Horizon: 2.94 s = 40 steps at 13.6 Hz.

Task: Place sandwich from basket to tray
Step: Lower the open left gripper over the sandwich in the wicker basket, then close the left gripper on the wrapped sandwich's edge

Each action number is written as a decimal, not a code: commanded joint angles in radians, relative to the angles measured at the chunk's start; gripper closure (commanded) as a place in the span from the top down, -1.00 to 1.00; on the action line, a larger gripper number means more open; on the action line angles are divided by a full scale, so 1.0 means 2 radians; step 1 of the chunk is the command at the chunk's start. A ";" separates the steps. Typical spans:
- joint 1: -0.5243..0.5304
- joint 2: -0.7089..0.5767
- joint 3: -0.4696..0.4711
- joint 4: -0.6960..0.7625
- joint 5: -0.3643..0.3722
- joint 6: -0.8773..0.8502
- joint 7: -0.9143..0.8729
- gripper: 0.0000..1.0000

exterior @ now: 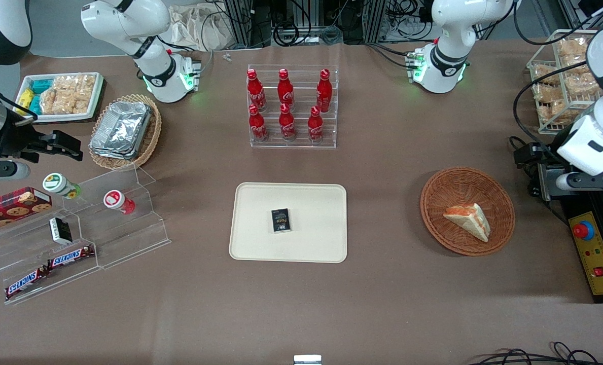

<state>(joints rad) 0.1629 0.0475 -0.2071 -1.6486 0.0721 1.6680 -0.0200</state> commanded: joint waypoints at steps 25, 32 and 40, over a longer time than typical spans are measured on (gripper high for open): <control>-0.002 0.139 0.003 -0.151 0.008 0.271 -0.503 1.00; 0.001 0.140 0.004 -0.195 0.009 0.320 -0.502 1.00; 0.001 0.173 0.005 -0.192 0.018 0.359 -0.506 0.43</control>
<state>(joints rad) 0.1641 0.3767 -0.1982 -2.0320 0.0798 2.3547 -1.0007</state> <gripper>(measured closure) 0.070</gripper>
